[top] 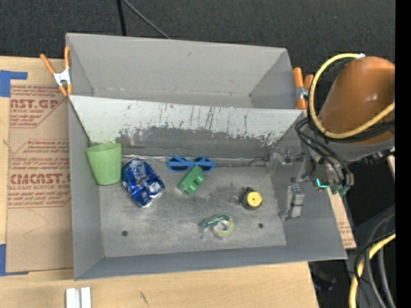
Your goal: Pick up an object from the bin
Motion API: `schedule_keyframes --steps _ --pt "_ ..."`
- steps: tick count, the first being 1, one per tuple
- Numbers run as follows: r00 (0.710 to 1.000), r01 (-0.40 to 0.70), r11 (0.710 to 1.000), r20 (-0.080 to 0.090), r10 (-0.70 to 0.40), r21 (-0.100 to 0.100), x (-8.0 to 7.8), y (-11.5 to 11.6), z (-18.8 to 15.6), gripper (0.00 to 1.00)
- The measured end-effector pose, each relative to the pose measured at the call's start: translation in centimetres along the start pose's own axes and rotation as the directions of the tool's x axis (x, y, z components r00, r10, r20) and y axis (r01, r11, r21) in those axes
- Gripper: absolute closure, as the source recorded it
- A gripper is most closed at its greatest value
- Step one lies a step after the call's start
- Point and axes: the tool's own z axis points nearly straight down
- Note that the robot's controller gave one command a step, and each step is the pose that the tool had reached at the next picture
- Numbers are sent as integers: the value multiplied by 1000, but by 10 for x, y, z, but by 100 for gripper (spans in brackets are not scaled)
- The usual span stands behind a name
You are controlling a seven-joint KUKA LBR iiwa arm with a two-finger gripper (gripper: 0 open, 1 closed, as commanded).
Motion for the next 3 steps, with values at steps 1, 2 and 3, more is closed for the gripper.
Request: schedule_keyframes --steps 1,2,3 --pt "996 -94 996 2 94 -1 -44 -14 171 0" --pt "961 -275 961 10 275 -2 -44 -22 136 0" --pt "895 -446 895 5 446 -3 -25 -12 137 0"
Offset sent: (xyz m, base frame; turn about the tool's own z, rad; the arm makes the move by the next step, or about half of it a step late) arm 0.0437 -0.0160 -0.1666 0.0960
